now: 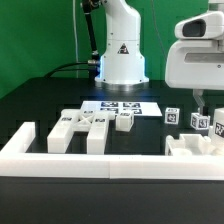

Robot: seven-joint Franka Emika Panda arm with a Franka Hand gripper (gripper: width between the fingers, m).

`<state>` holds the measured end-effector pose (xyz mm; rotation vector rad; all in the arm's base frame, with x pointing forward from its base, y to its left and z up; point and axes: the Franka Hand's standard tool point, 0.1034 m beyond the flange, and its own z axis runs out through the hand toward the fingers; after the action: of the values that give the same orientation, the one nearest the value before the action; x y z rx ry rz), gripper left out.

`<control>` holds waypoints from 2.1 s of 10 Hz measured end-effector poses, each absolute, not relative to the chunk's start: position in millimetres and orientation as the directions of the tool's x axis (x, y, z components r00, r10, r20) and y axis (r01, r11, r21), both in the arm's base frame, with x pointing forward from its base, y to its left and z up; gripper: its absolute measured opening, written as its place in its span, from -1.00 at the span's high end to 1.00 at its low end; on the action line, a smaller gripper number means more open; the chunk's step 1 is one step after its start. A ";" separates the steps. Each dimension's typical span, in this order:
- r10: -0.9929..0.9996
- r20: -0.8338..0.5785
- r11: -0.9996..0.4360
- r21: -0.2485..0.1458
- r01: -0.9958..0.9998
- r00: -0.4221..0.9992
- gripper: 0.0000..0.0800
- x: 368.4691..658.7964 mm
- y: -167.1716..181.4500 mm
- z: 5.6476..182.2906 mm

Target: Assemble chair

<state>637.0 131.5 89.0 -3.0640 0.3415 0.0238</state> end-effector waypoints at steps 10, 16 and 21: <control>0.333 0.011 -0.941 -0.058 0.333 0.943 0.06 638.7 123.6 88.6; -0.004 -0.009 -0.998 -0.060 -0.004 1.000 0.28 637.7 124.5 88.3; -0.542 -0.042 -0.838 -0.055 -0.543 0.840 0.28 637.5 124.1 87.5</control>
Offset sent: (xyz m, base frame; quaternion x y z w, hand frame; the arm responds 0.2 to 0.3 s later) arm 0.0032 0.0009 0.0044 0.0069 -0.0047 -0.2157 0.9764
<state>637.5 124.1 87.5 -2.9510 0.8710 0.0386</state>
